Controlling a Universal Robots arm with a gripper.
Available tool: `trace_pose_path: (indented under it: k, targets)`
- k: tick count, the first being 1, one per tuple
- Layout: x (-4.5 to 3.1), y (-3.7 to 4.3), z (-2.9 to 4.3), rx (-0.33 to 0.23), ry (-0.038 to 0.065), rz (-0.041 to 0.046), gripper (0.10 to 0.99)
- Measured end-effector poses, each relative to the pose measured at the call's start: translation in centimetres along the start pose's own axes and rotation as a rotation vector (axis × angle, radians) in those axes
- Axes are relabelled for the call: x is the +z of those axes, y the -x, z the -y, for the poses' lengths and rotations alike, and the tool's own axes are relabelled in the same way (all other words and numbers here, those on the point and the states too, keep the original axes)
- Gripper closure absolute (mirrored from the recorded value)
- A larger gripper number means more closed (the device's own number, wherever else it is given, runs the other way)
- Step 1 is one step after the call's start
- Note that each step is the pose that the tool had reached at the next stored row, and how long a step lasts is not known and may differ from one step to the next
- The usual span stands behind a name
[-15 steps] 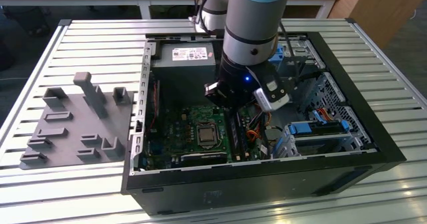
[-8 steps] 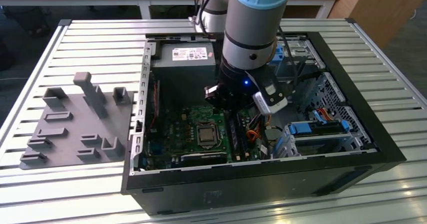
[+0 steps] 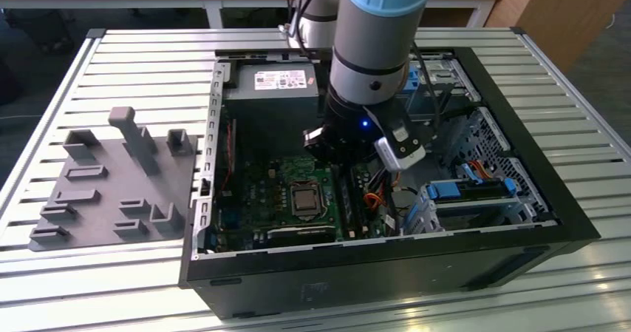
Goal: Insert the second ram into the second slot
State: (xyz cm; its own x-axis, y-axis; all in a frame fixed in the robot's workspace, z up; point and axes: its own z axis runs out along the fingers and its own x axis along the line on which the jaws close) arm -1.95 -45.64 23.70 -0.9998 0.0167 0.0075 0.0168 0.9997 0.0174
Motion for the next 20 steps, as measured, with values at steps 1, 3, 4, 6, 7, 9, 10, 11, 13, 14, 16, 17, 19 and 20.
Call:
trace_pose_path:
  k: [1, 3, 4, 6, 7, 9, 10, 11, 13, 14, 16, 17, 19, 20]
  targets:
    - [0.07, 0.03, 0.0, 0.0, 0.0, -0.0002, 0.949]
    - [0.32, 0.06, 0.01, 0.0, 0.0, -0.0009, 0.949]
    - [0.5, 0.06, 0.01, 0.0, 0.0, -0.0011, 0.949]
    - [0.76, 0.07, 0.01, 0.0, 0.0, -0.0012, 0.949]
    - [0.9, 0.07, 0.02, 0.0, -0.001, -0.0013, 0.949]
    - [1.1, 0.08, 0.02, 0.0, -0.002, -0.0013, 0.949]
    - [1.13, 0.08, 0.02, 0.0, -0.003, -0.0014, 0.949]
    - [1.14, 0.08, 0.02, 0.0, -0.003, -0.0015, 0.949]
    - [1.17, 0.08, 0.02, 0.0, -0.003, -0.0014, 0.949]
    - [1.18, 0.08, 0.02, 0.0, -0.003, -0.0014, 0.949]
    - [1.19, 0.08, 0.02, 0.0, -0.003, -0.0014, 0.949]
    - [1.19, 0.08, 0.03, 0.0, -0.002, -0.0015, 0.949]
    - [1.19, 0.08, 0.05, 0.0, -0.002, -0.0014, 0.949]
    - [1.19, 0.09, 0.06, 0.0, -0.003, -0.0015, 0.949]
